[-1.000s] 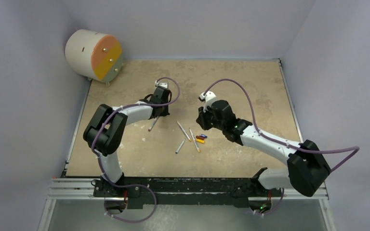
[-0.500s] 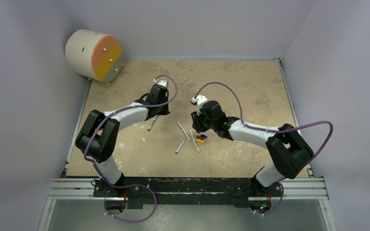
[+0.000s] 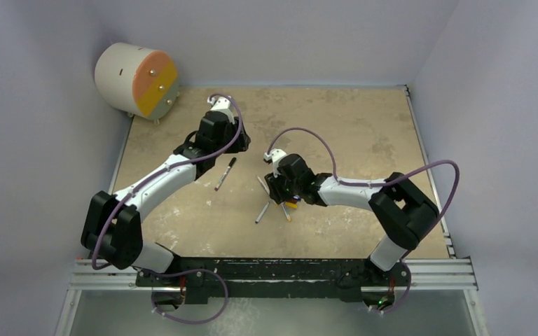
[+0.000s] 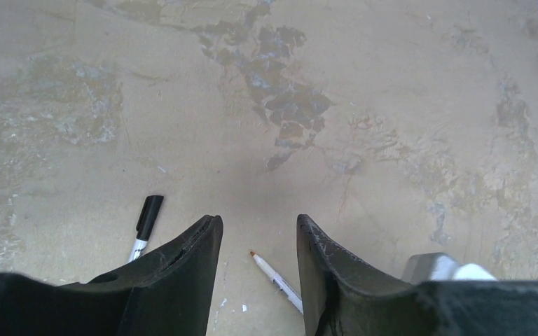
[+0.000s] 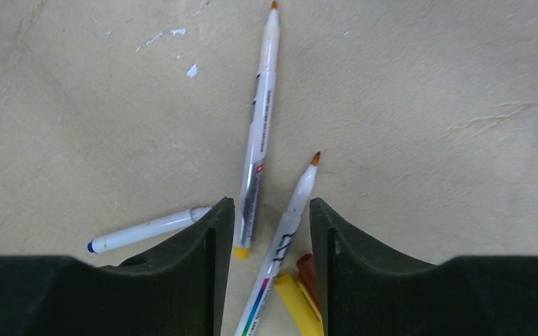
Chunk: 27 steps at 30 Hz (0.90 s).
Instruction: Insert the pens into the pen caps
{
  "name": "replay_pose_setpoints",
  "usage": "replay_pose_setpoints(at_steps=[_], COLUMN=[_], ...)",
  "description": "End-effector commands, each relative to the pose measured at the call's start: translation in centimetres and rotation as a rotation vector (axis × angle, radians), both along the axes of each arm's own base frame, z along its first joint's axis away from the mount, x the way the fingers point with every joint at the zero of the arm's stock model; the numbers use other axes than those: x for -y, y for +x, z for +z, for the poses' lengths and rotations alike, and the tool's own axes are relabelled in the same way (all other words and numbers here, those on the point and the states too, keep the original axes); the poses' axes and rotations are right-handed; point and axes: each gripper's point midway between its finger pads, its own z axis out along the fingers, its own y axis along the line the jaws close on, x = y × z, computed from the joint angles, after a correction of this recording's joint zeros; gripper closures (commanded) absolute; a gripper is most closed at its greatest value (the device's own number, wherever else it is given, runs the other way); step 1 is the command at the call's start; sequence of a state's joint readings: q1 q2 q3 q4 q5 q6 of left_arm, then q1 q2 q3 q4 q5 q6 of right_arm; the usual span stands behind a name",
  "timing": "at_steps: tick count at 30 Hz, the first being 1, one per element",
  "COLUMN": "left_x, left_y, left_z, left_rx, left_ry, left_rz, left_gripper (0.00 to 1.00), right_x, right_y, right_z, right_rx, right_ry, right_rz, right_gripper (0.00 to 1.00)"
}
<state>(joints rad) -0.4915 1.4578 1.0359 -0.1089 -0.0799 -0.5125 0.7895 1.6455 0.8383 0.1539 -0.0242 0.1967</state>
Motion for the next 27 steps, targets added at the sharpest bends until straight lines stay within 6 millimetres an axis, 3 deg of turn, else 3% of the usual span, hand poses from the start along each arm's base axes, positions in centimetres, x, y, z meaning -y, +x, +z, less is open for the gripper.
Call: replay_pose_setpoints(at_steps=[1, 8, 16, 20, 27], left_x=[-0.4, -0.8, -0.9, -0.9, -0.7], left_y=[0.7, 0.4, 0.2, 0.1, 0.2], left_z=[4.0, 3.5, 2.8, 2.7, 2.5], left_rx=[0.095, 0.088, 0.077, 0.077, 0.079], left_ry=[-0.036, -0.011, -0.001, 0.003, -0.005], left_rz=[0.034, 0.031, 0.024, 0.022, 0.017], left_gripper=[0.57, 0.57, 0.57, 0.57, 0.57], right_x=[-1.1, -1.2, -0.9, 0.1, 1.1], right_y=[-0.2, -0.4, -0.1, -0.8, -3.6], right_z=[0.3, 0.0, 2.5, 3.1, 1.9], right_rx=[-0.008, -0.019, 0.02, 0.026, -0.014], right_ry=[-0.003, -0.008, 0.012, 0.009, -0.042], right_rz=[-0.022, -0.068, -0.082, -0.081, -0.088], right_gripper=[0.54, 0.6, 0.59, 0.52, 0.59])
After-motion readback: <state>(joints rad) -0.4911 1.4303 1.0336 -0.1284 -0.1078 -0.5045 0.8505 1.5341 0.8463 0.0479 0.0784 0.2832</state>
